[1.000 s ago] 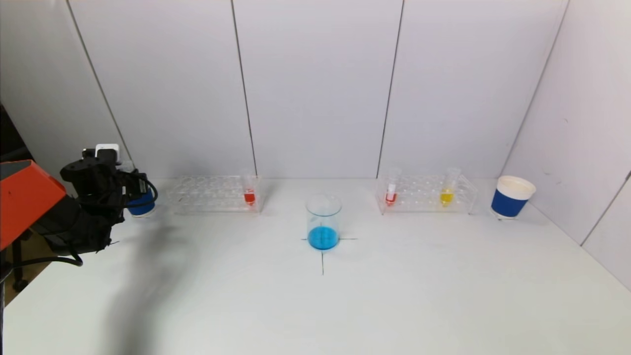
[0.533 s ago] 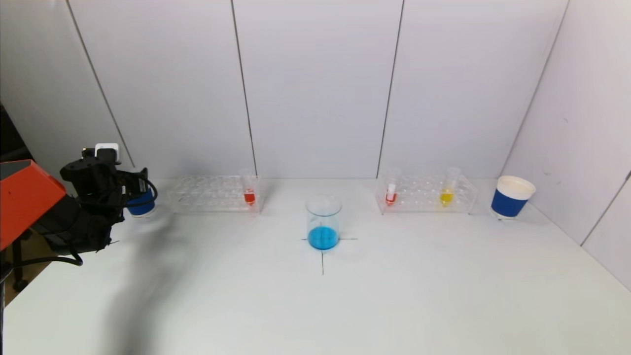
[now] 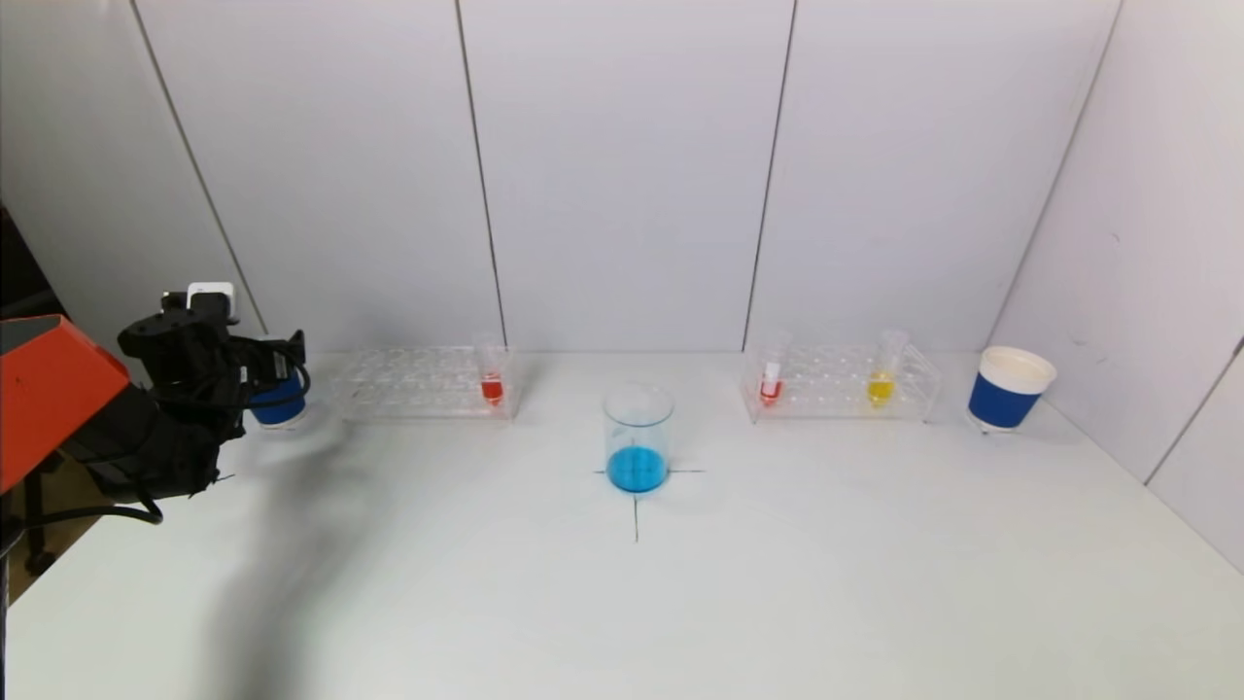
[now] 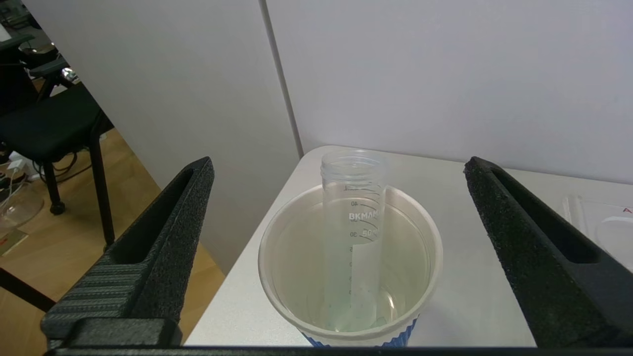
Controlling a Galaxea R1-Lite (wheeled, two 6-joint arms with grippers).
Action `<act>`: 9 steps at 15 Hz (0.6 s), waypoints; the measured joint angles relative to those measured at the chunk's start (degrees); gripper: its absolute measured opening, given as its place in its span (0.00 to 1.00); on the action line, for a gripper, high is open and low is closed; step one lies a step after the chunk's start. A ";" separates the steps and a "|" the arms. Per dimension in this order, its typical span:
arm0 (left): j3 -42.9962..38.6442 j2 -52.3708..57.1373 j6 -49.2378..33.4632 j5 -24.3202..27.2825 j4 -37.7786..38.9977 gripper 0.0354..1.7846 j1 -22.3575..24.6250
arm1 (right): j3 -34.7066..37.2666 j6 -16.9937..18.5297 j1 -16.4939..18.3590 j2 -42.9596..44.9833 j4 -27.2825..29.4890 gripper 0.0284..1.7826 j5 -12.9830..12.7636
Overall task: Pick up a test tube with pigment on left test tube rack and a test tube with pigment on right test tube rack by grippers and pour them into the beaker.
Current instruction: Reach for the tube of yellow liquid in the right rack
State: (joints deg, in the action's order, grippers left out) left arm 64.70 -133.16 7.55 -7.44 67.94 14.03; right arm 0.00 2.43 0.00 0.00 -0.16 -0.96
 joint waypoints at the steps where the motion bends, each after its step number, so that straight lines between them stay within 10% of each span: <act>1: 0.00 0.05 -0.05 -0.05 -0.02 0.99 0.00 | 0.00 0.00 0.00 0.00 0.00 0.96 0.00; 9: -2.73 7.17 -0.05 -0.35 -2.80 0.99 -1.44 | 0.00 0.00 0.00 0.00 0.02 0.96 0.02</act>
State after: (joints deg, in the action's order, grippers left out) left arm 61.96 -125.99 7.50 -7.79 65.13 12.59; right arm 0.00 2.43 0.00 0.00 -0.13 -0.94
